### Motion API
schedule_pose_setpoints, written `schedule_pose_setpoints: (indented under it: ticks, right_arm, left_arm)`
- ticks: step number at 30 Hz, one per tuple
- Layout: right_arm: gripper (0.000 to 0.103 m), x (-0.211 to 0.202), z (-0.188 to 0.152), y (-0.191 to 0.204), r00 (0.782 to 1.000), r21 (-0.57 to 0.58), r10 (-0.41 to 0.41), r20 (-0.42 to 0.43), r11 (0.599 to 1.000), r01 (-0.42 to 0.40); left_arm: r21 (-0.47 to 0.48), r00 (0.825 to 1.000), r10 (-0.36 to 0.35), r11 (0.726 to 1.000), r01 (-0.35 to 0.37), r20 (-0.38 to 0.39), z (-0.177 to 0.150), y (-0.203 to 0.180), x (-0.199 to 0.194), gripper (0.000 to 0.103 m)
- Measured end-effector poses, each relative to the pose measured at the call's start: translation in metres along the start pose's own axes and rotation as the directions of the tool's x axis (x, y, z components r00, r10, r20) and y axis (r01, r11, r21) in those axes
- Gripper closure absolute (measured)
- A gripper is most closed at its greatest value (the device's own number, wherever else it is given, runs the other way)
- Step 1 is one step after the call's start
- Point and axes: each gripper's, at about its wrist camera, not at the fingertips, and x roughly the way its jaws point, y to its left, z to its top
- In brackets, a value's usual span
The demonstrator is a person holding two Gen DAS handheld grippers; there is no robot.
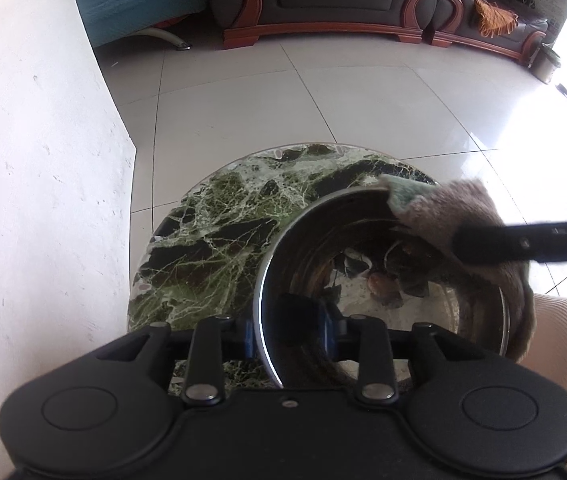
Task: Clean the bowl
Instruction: 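Wipe the towel along the bowl's outer wall with the right gripper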
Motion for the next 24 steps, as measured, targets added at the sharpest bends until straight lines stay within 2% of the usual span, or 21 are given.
schedule_pose_setpoints:
  ticks: [4, 7, 16, 24]
  right_arm:
    - [0.083, -0.009, -0.017, -0.004, 1.000, 0.054, 0.020, 0.011, 0.998, -0.021]
    - [0.083, -0.010, -0.018, -0.002, 1.000, 0.046, 0.017, 0.009, 0.999, -0.017]
    - [0.083, 0.009, 0.017, 0.009, 1.000, -0.094, -0.022, -0.011, 0.995, 0.021]
    - [0.083, 0.025, 0.032, 0.005, 1.000, -0.091, 0.013, -0.017, 0.996, -0.015]
  left_arm:
    - [0.007, 1.000, -0.002, 1.000, 0.003, -0.003, 0.000, 0.000, 0.000, 0.074]
    - [0.025, 1.000, -0.004, 1.000, 0.004, -0.007, 0.001, -0.001, 0.000, 0.074]
    - [0.052, 1.000, -0.017, 0.998, 0.018, -0.025, 0.001, 0.001, 0.003, 0.074]
    - [0.028, 0.999, -0.014, 0.999, 0.015, -0.029, 0.002, 0.002, 0.005, 0.073]
